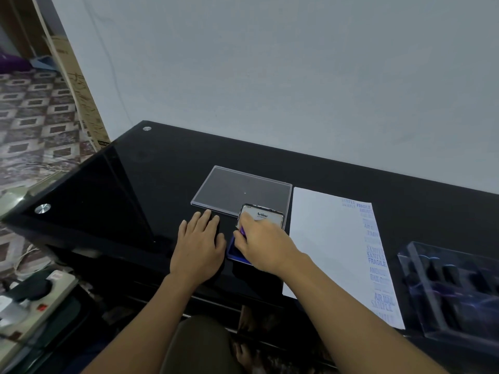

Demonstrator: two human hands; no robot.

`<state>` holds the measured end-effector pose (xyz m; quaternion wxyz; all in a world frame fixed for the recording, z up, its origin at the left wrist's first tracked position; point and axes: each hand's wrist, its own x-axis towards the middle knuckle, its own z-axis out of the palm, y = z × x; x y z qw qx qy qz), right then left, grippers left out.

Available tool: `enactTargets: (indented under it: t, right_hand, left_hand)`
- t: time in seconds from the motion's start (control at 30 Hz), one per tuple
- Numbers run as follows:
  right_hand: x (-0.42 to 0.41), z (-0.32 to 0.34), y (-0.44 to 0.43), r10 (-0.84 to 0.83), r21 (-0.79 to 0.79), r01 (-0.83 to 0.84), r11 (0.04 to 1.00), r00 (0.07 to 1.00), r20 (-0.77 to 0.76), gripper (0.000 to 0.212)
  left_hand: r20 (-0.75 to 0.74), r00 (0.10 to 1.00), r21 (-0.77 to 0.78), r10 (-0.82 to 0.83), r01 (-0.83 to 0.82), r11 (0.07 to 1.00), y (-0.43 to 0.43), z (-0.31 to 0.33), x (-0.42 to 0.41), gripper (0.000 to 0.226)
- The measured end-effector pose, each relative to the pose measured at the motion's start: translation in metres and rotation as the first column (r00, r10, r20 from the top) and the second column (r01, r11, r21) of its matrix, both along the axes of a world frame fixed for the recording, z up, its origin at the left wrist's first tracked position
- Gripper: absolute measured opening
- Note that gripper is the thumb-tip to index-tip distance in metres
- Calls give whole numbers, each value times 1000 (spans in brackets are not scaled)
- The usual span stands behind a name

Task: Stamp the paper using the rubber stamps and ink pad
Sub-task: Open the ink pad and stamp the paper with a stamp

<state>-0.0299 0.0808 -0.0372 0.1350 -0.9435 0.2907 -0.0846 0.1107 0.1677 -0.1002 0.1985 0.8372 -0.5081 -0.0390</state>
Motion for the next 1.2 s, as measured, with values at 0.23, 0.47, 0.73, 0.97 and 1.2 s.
enactTargets:
  t: [0.23,0.47,0.73,0.97,1.2]
  right_hand:
    - [2,-6,3,-6,-69,7,998,1000,25,22]
    - [5,-9,2,-12,-64,14,998,999,34,21]
    - [4,-11,1,-5,-68,8,998,999,42,22]
    - [5,-11,1,-10,-78,13,997,999,34,21]
    - [6,-12,0,-6,-79,9,997,1000,30,20]
  left_hand:
    - [27,1000,12,5,-5,1000,0,0,-1,53]
    - [35,999,15,12,-12,1000,0,-1,-1,53]
    - [32,999,24,16,-16,1000,-2,0,-2,53]
    - [33,999,19,11,-11,1000,-2,0,-2,53]
    - [46,999,23,9,-10,1000,0,0,-2,53]
